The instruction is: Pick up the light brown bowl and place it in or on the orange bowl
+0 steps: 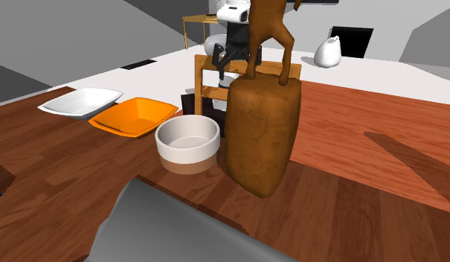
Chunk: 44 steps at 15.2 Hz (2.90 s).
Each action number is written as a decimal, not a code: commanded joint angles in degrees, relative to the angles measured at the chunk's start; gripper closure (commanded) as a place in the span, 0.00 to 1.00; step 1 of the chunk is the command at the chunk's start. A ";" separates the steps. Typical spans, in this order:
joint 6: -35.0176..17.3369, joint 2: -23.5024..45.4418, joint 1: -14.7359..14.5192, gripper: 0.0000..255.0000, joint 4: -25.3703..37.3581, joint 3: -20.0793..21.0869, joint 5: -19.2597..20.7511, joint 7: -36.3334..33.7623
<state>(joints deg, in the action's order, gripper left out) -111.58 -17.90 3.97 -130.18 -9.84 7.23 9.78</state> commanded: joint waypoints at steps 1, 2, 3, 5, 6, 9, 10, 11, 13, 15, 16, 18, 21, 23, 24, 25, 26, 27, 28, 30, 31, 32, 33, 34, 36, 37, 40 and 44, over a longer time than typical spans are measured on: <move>-1.82 4.06 0.33 0.00 2.53 -1.51 -0.81 2.23; -2.64 6.18 0.47 0.00 3.93 -2.19 -1.39 3.33; -3.40 8.33 0.62 0.00 5.39 -2.83 -2.05 4.45; -4.68 12.70 1.02 0.00 8.55 -3.96 -3.60 6.76; -5.19 14.91 1.25 0.00 10.25 -4.47 -4.48 7.93; -6.24 21.67 2.25 0.00 15.82 -5.58 -7.43 11.47; -6.41 23.95 2.67 0.00 17.85 -5.83 -8.48 12.63; -6.49 26.26 3.18 0.00 19.97 -5.99 -9.55 13.76; -6.45 29.32 3.96 0.00 22.91 -6.07 -10.94 15.18; -7.85 29.88 4.03 0.00 22.05 -5.98 -11.15 15.32; -8.54 30.17 4.05 0.00 21.64 -5.95 -11.26 15.39; -9.92 30.80 4.10 0.00 20.85 -5.89 -11.49 15.55; -11.68 31.65 4.16 0.00 19.91 -5.80 -11.82 15.77; -11.68 31.66 4.16 0.00 19.92 -5.80 -11.82 15.77; -11.68 31.66 4.16 0.00 19.92 -5.80 -11.82 15.77; -11.68 31.66 4.16 0.00 19.92 -5.80 -11.82 15.77; -11.68 31.66 4.16 0.00 19.92 -5.80 -11.82 15.77; -11.68 31.66 4.16 0.00 19.92 -5.80 -11.82 15.77; -11.67 31.66 4.16 0.00 19.92 -5.80 -11.82 15.77; -11.67 31.66 4.16 1.00 19.92 -5.80 -11.82 15.77; -11.67 31.66 4.16 1.00 19.92 -5.80 -11.82 15.77; -11.67 31.66 4.16 1.00 19.92 -5.80 -11.82 15.77; -11.67 31.66 4.16 1.00 19.93 -5.80 -11.82 15.77; -11.67 31.67 4.17 1.00 19.93 -5.80 -11.83 15.77; -11.65 31.67 4.17 1.00 19.96 -5.80 -11.83 15.78; -11.65 31.67 4.17 1.00 19.96 -5.80 -11.83 15.77; -10.32 30.96 4.11 1.00 20.61 -5.87 -11.56 15.59; -7.56 29.74 4.01 1.00 22.21 -5.99 -11.09 15.28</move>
<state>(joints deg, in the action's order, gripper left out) -119.84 12.18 8.01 -108.38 -15.80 -3.98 25.14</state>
